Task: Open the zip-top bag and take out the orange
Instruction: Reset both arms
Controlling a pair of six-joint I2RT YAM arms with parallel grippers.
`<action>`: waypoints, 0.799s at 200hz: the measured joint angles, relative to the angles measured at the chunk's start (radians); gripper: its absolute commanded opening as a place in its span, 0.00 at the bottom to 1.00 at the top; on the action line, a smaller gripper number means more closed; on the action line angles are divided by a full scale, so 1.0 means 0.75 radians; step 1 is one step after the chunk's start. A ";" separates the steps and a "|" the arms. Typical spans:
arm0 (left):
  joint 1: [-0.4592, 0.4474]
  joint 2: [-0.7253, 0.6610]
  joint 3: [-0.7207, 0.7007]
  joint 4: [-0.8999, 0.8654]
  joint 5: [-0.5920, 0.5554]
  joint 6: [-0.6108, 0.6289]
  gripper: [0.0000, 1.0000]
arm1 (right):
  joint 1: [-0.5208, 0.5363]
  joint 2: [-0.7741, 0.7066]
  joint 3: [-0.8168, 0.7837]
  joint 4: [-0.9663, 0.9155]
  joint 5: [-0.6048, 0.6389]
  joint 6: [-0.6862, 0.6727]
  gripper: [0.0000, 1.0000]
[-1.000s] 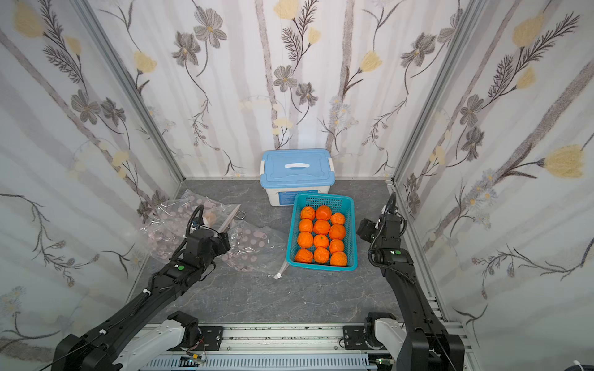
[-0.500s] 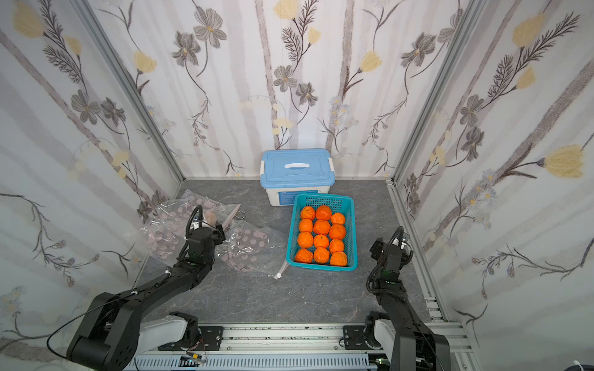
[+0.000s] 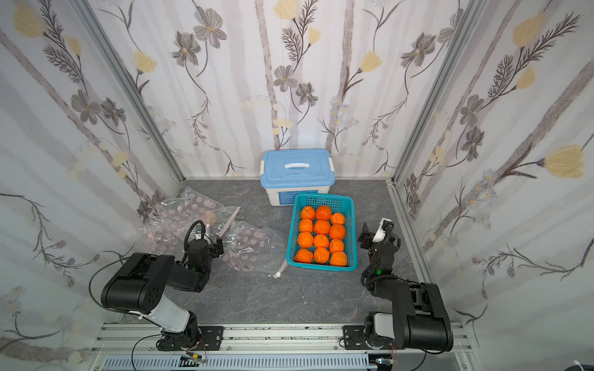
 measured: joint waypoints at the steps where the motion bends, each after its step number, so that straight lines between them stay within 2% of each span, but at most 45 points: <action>1: 0.001 -0.003 0.006 -0.001 0.008 -0.002 0.91 | 0.000 0.000 0.000 0.003 0.000 0.000 0.83; 10: 0.013 -0.011 0.058 -0.005 0.060 -0.008 0.90 | 0.001 0.008 0.003 0.064 0.003 -0.008 0.84; 13: 0.021 -0.011 0.084 -0.011 0.083 -0.013 0.98 | 0.001 0.009 0.006 0.072 0.004 -0.008 0.84; 15: 0.026 -0.012 0.095 -0.012 0.089 -0.015 0.99 | 0.001 0.009 0.010 0.075 0.005 -0.008 0.84; 26: 0.084 -0.024 0.156 -0.046 0.146 -0.039 1.00 | 0.001 0.010 0.028 0.078 0.005 -0.016 0.87; 30: 0.101 -0.026 0.166 -0.050 0.161 -0.051 1.00 | 0.003 0.011 0.030 0.088 0.005 -0.017 0.90; 33: 0.115 -0.027 0.174 -0.057 0.173 -0.068 1.00 | 0.003 0.012 0.031 0.094 0.005 -0.018 0.98; 38: 0.129 -0.028 0.180 -0.073 0.178 -0.081 1.00 | 0.003 0.011 0.035 0.091 0.005 -0.018 1.00; 66: 0.134 -0.028 0.181 -0.148 0.269 -0.096 1.00 | 0.007 0.005 0.034 0.095 0.005 -0.032 1.00; 160: 0.138 -0.030 0.181 -0.179 0.302 -0.116 1.00 | 0.026 0.005 0.042 0.088 0.006 -0.046 1.00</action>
